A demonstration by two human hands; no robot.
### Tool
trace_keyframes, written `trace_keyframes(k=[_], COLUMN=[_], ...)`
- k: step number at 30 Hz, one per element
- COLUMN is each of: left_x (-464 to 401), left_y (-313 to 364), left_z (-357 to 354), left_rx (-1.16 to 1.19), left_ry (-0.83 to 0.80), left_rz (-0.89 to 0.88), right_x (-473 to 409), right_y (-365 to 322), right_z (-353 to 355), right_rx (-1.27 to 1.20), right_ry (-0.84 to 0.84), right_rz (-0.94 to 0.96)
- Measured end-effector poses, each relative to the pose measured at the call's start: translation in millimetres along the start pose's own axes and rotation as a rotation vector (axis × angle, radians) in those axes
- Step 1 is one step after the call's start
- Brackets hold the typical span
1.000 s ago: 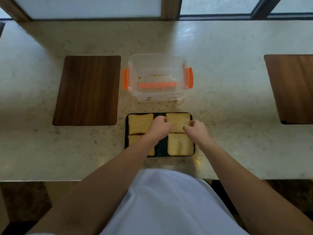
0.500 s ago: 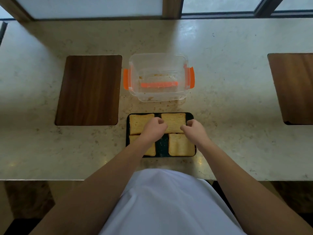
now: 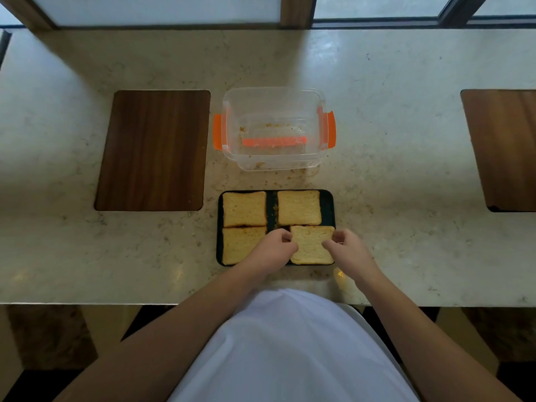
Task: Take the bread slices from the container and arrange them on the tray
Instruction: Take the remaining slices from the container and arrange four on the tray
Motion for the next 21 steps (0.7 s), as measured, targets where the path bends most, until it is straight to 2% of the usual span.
trace_keyframes(k=[11, 17, 21], left_x=[-6.4, -12.5, -22.5], left_y=[-10.5, -5.9, 5.0], left_z=[23.1, 32.4, 35.7], left_rx=[0.042, 0.078, 0.104], left_ry=[0.057, 0.121, 0.145], left_rz=[0.064, 0.047, 0.055], right_x=[4.9, -3.7, -11.1], right_y=[-11.6, -11.7, -23.6], right_z=[-12.4, -4.8, -3.5], right_rx=[-0.002, -0.163, -0.199], right_ry=[-0.050, -0.072, -0.093], right_rz=[-0.012, -0.106, -0.099])
Point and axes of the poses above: each hand's wrist, its own x-axis away from the middle knuckle, its own z-axis out of the back of the hand, y = z × x, the point moved 6 cm from there along -x, towards the middle knuckle, and after that the axes turned 9 degrees about y, right-handed, at the moved point
